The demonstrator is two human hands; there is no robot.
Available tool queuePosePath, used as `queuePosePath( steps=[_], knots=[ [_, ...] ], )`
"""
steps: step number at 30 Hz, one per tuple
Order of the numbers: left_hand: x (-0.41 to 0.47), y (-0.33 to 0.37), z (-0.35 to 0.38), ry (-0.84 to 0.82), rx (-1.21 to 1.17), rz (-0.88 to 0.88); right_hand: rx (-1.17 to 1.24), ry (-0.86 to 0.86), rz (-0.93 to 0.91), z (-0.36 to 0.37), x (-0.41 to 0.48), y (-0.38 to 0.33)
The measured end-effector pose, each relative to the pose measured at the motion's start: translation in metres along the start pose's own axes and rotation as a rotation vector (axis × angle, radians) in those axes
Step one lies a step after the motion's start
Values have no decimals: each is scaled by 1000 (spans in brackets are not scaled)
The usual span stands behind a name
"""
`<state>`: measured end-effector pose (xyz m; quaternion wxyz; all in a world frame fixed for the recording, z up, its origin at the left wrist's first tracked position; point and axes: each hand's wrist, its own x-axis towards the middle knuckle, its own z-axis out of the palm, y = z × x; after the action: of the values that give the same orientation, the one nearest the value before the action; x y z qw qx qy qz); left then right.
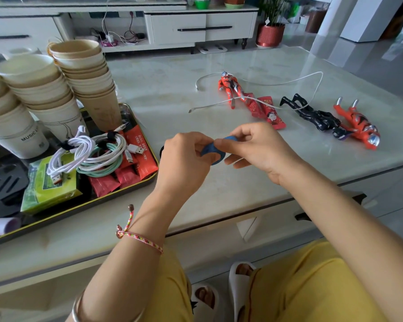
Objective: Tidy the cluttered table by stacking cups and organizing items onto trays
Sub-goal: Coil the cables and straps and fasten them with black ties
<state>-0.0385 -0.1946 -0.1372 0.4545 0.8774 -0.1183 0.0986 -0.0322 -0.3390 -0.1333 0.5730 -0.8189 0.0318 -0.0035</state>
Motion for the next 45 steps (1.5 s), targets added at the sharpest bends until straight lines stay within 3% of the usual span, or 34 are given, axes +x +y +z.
queuePosePath(
  steps=[2,7,17,23,27,34,41,45],
  knots=[
    [1,-1,0,14,-34,-19,59,-41,70,-2,2,-2],
    [2,-2,-5,-22,-223,-120,491,-296,373,-8,4,-5],
    [2,2,-12,-42,-486,-291,712,-225,414,7,1,-5],
    [4,-8,-28,52,-760,-544,301,15,14,39,-6,-4],
    [3,-16,-44,143,-732,-548,76,20,-176,59,-6,-12],
    [-4,-33,-74,249,-783,-561,-44,-10,-463,105,-10,-28],
    [-19,-49,-106,291,-809,-493,-567,50,-706,130,-3,-49],
    [-23,-58,-120,321,-787,-482,-580,-19,-716,144,-4,-55]
  ],
)
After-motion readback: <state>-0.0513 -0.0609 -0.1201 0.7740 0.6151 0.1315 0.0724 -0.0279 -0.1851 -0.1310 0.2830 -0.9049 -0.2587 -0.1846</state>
